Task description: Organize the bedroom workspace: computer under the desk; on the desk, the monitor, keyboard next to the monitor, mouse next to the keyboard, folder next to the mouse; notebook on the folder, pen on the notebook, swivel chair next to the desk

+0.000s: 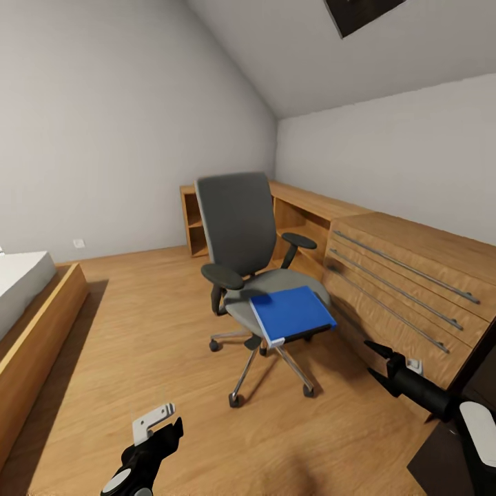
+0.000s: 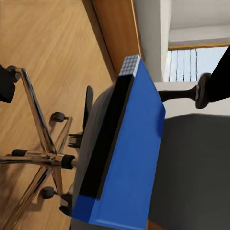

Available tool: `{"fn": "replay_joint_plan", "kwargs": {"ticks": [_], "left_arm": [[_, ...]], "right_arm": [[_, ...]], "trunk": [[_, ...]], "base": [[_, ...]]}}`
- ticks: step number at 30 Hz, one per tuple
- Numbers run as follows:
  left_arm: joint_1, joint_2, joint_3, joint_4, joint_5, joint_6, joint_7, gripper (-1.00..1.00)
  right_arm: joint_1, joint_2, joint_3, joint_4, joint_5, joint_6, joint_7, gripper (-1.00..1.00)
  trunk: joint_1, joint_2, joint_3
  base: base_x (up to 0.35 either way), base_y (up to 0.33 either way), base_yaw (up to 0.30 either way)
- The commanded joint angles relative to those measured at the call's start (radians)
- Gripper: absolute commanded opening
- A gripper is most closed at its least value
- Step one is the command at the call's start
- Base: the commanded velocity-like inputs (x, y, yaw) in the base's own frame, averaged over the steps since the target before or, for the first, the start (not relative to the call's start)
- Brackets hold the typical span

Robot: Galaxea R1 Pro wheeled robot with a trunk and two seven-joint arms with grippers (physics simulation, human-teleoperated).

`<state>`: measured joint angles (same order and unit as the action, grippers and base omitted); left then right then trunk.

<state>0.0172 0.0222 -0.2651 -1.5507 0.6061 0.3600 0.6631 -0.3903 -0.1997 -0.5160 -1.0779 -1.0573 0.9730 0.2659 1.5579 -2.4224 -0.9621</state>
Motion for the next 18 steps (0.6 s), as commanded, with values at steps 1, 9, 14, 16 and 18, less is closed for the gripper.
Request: {"fn": "replay_joint_plan", "kwargs": {"ticks": [1, 9, 14, 16, 18], "left_arm": [[0.000, 0.001, -0.002, -0.002, 0.006, 0.002, 0.007, 1.00], [0.000, 0.001, -0.002, -0.002, 0.006, 0.002, 0.007, 1.00], [0.000, 0.001, -0.002, -0.002, 0.006, 0.002, 0.007, 1.00], [0.000, 0.001, -0.003, -0.002, 0.006, 0.002, 0.007, 1.00], [0.000, 0.001, -0.003, -0.002, 0.006, 0.002, 0.007, 1.00]], "right_arm": [[-0.001, 0.000, -0.002, 0.000, 0.009, 0.005, 0.010, 1.00], [-0.001, 0.000, -0.003, 0.001, 0.008, 0.006, 0.010, 1.00], [-0.001, 0.001, -0.003, 0.000, 0.009, 0.003, 0.010, 1.00], [-0.001, 0.002, -0.003, 0.000, 0.010, 0.003, 0.010, 1.00], [-0.001, 0.002, -0.003, 0.000, 0.010, 0.003, 0.010, 1.00]], "trunk": [[0.004, -0.008, -0.004], [0.034, -0.064, -0.029], [0.043, -0.078, -0.047], [0.044, -0.079, -0.055], [0.045, -0.079, -0.062]], "base": [[0.000, 0.000, 0.000], [0.000, 0.000, 0.000], [0.000, 0.000, 0.000], [0.000, 0.000, 0.000], [0.000, 0.000, 0.000]]}}
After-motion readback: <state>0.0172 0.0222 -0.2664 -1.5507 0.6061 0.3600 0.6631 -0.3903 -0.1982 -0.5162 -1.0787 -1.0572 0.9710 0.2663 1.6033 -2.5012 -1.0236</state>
